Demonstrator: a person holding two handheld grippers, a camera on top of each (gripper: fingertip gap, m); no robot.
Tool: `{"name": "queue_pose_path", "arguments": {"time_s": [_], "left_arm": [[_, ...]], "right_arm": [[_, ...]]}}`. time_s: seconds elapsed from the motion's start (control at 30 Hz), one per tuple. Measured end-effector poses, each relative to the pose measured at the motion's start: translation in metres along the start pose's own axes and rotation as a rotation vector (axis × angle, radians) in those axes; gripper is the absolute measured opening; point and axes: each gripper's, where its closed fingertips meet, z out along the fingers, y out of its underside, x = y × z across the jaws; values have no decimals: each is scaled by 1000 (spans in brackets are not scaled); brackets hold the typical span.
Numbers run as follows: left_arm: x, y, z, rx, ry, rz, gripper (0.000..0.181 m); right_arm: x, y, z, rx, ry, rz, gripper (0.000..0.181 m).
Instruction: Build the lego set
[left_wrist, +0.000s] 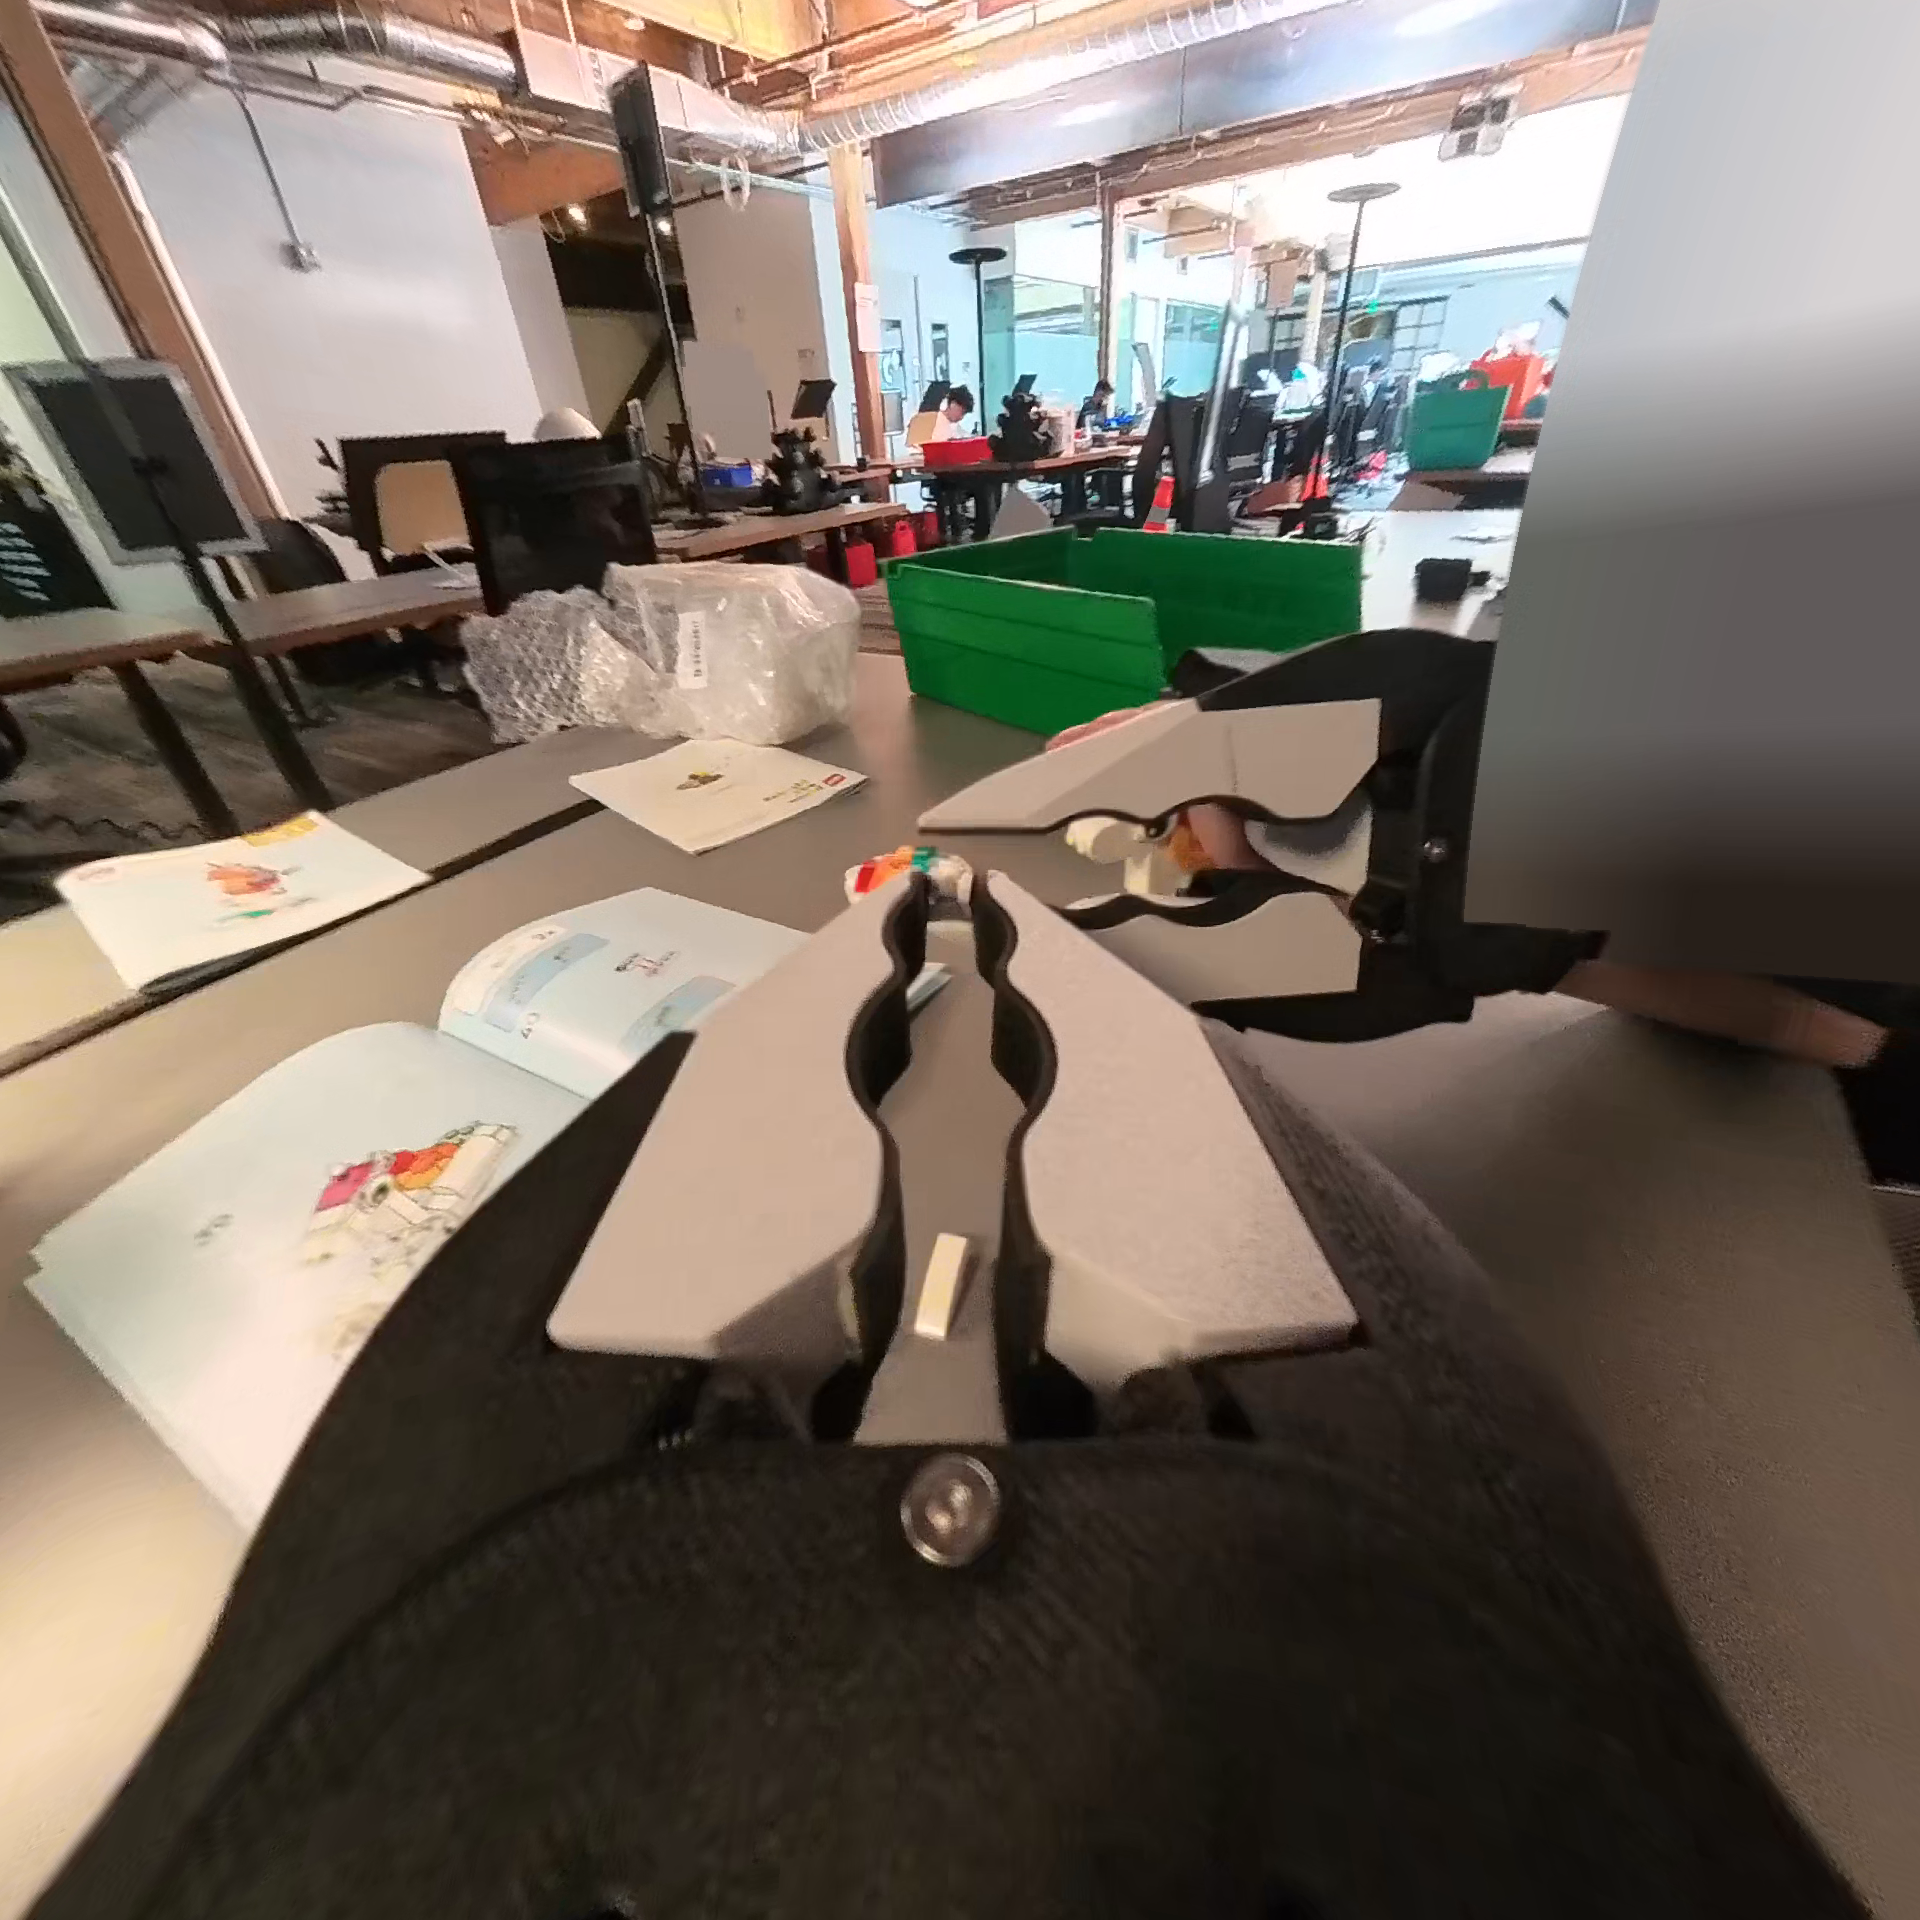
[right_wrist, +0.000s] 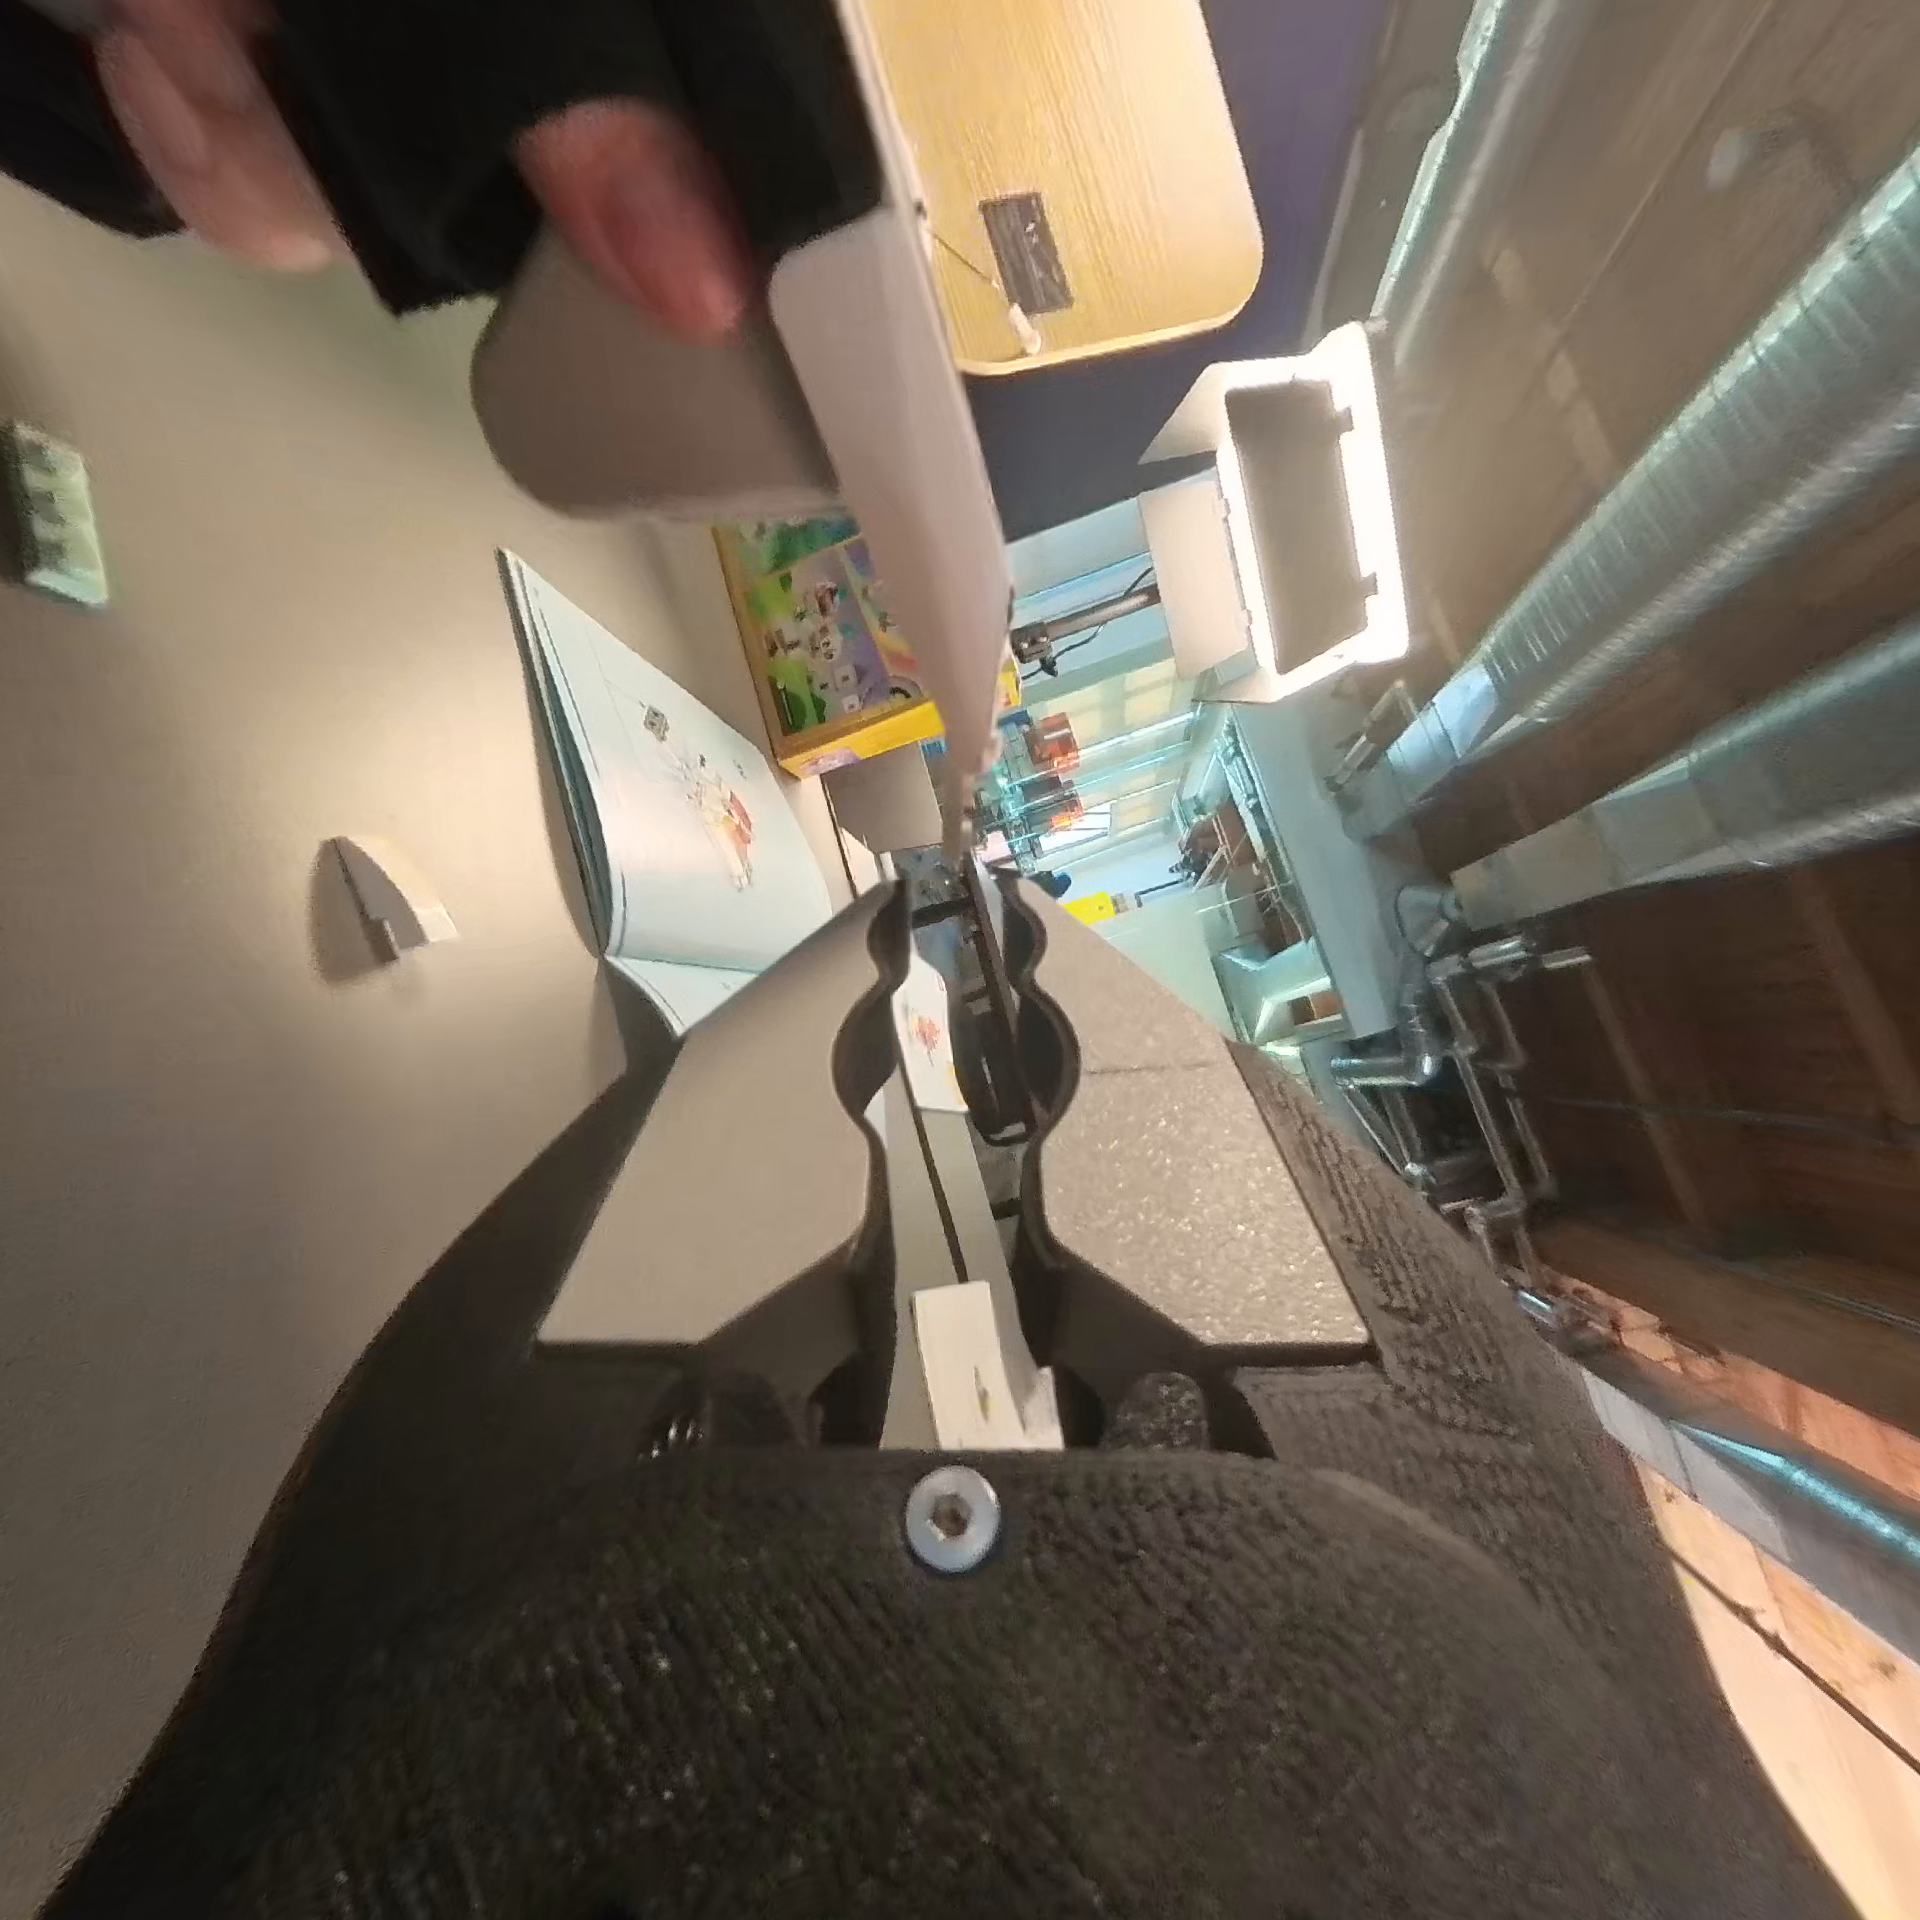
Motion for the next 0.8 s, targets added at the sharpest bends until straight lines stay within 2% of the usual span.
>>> {"name": "queue_pose_path", "arguments": {"time_s": [0.23, 0.53, 0.63, 0.73, 0.8], "left_arm": [[-15, 6, -3, -35, 20, -161, 7], [-6, 29, 6, -175, 18, -105, 7], [-2, 31, 8, -184, 41, -117, 7], [-1, 31, 9, -183, 47, -129, 7], [2, 26, 8, -147, 71, -139, 11]], "right_arm": [[-4, -11, -6, 77, -32, -37, 20], [-21, -18, -2, 70, -103, -15, 19], [-25, -14, 1, 31, -108, -50, 19], [-26, -9, 4, -8, -96, -69, 10], [-22, -10, 4, -8, -84, -41, 9]]}}
